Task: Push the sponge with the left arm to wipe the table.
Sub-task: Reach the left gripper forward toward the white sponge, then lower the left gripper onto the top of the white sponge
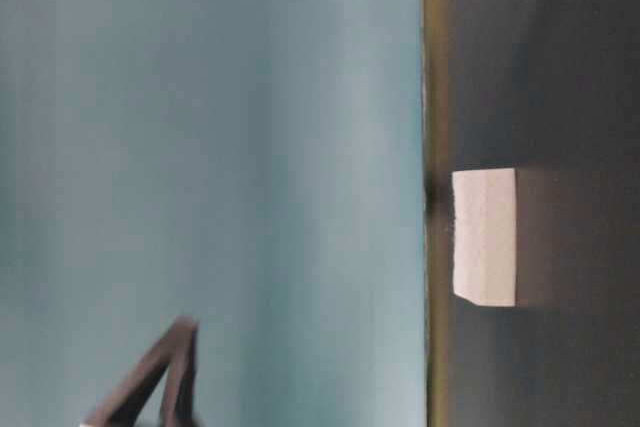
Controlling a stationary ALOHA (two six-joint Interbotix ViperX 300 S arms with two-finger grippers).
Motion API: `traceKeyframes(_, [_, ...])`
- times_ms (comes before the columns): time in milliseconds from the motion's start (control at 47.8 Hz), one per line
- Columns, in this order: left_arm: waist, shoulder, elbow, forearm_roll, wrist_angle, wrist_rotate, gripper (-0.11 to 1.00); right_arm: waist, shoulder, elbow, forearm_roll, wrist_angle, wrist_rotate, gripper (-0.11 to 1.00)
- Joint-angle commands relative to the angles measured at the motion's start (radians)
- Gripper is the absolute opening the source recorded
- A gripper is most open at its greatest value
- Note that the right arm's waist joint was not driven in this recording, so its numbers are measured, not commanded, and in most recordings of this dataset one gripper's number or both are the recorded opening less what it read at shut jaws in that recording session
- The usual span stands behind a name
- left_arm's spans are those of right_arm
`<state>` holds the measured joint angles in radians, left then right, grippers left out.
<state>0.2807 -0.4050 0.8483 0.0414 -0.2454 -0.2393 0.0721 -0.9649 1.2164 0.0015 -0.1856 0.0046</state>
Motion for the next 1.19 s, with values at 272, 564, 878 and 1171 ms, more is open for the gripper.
traceKeyframes(272, [0.117, 0.402, -0.304, 0.003, 0.172, -0.094, 0.47, 0.0, 0.003, 0.011, 0.002, 0.029, 0.009, -0.01])
traceKeyframes(564, [0.204, 0.603, -0.431, 0.003, 0.255, -0.094, 0.81, 0.0, 0.0, 0.021, 0.002, 0.029, 0.009, -0.01])
traceKeyframes(878, [0.209, 0.723, -0.459, 0.003, 0.305, -0.064, 0.8, 0.0, -0.002, 0.031, 0.002, 0.028, 0.008, -0.01])
traceKeyframes(1171, [0.166, 0.718, -0.425, 0.005, 0.316, -0.066, 0.8, 0.0, -0.002, 0.034, 0.002, 0.021, 0.006, -0.01])
